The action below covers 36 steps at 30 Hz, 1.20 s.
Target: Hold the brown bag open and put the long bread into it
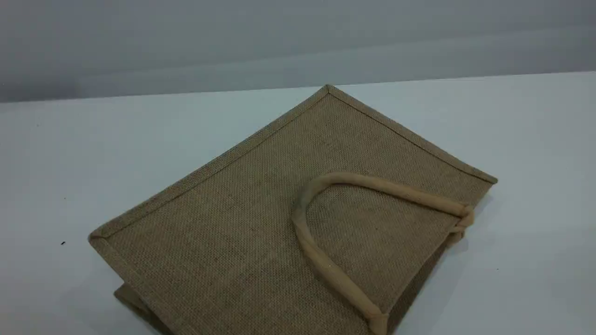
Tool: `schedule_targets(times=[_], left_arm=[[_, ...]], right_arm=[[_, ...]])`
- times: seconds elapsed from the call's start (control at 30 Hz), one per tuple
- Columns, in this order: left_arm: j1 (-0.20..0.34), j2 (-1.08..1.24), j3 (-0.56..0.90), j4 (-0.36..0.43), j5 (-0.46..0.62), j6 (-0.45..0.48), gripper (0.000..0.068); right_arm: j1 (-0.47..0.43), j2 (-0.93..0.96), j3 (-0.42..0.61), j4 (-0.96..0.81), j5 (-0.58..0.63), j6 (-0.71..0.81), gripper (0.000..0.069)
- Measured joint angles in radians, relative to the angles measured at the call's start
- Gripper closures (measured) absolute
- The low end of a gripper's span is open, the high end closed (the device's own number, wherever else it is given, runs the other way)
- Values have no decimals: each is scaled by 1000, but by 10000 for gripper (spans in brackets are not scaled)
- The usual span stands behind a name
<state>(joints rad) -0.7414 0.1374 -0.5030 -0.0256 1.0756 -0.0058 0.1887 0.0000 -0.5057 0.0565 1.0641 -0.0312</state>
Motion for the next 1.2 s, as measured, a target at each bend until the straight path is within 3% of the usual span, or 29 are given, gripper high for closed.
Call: schedule_targets(times=[0.17,0.37,0.53,0.67,0.87,0.97,1.07,1.2], left_arm=[[0,0,0,0,1,0,160],[0,0,0,1,4,0,160],[28,0,0,1,4,6,160],[165,0,0,0,4,6,160],[459,0,0,0,4,6,160],[579,-4,0,0,4,6,160],[646,-29,0,0,4,6,160],[651,-105,0,-1,4,6,160]], right_arm=[[-40,0,0,4,0,0,212],[-216,0,0,4,0,0,212],[-226,0,0,4,0,0,212],[-197,0,0,5,0,0,212],[-199,0,0,5,0,0,212],[-199,0,0,5,0,0,212],[-199,0,0,5,0,0,212],[-199,0,0,5,0,0,212]])
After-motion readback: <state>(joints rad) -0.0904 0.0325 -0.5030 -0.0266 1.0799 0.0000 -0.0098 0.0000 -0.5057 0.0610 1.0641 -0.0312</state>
